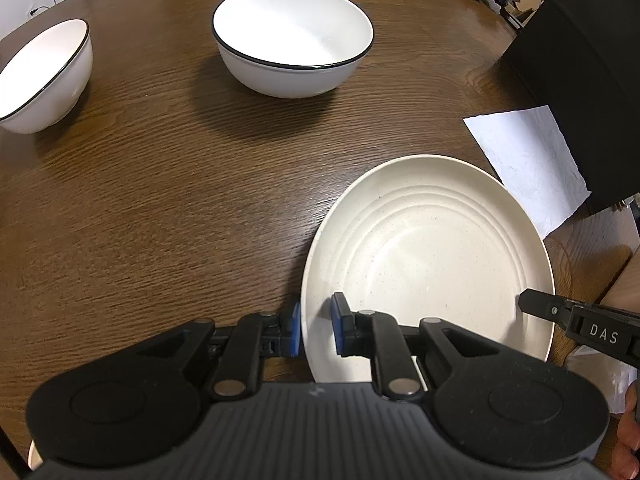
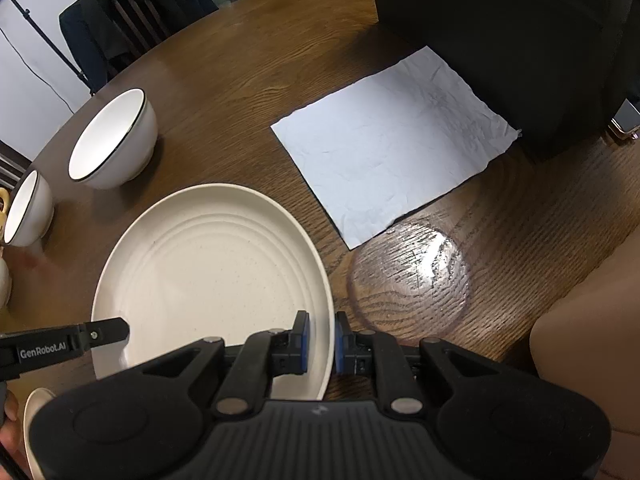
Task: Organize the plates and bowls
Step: 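Lift the held cream plates with both grippers and carry them toward another cream plate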
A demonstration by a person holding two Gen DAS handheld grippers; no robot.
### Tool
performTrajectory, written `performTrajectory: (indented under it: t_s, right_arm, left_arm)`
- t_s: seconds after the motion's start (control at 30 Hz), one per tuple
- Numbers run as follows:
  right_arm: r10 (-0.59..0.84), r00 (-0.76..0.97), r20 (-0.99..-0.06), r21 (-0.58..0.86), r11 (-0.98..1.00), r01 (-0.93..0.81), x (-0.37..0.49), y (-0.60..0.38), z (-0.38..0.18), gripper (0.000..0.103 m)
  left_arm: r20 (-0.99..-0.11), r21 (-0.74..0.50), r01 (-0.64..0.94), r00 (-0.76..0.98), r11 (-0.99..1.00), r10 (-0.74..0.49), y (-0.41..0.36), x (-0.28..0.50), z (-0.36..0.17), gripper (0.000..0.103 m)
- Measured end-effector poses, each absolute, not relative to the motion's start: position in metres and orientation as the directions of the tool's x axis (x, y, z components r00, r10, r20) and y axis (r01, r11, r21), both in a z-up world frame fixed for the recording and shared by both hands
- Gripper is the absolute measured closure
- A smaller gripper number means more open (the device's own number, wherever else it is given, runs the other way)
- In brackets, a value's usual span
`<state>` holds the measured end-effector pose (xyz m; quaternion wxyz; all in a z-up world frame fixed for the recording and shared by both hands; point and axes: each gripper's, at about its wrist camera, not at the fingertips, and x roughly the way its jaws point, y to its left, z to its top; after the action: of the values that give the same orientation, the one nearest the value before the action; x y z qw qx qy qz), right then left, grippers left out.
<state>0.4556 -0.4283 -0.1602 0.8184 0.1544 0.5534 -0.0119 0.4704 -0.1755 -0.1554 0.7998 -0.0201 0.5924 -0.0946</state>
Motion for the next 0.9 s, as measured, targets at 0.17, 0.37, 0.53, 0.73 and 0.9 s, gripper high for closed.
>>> performTrajectory:
  t_s: [0.17,0.37,0.53,0.73,0.9]
  right_arm:
    - [0.143,0.399,-0.906,0.232,0.956,0.182,0.453,-0.426,-0.160,0.092]
    - [0.129,0.408,-0.904,0.220,0.957,0.186,0.448,-0.424,-0.159,0.092]
    - [0.127,0.420,-0.899,0.221,0.958,0.183,0.444,-0.426,-0.157,0.092]
    - [0.125,0.429,-0.894,0.219,0.960,0.177,0.440,-0.427,-0.154,0.092]
    - [0.127,0.439,-0.889,0.221,0.961,0.170,0.436,-0.427,-0.150,0.092]
  left_arm:
    - [-0.944,-0.131,0.142,0.285,0.981,-0.167,-0.178,0.469,-0.155,0.087]
    - [-0.943,-0.104,0.163,0.298,0.981,-0.149,-0.185,0.466,-0.155,0.087]
    - [-0.941,-0.101,0.166,0.304,0.981,-0.149,-0.187,0.462,-0.157,0.087]
    - [-0.937,-0.099,0.163,0.318,0.982,-0.147,-0.185,0.459,-0.153,0.087]
    - [-0.933,-0.097,0.156,0.330,0.983,-0.145,-0.184,0.455,-0.150,0.087]
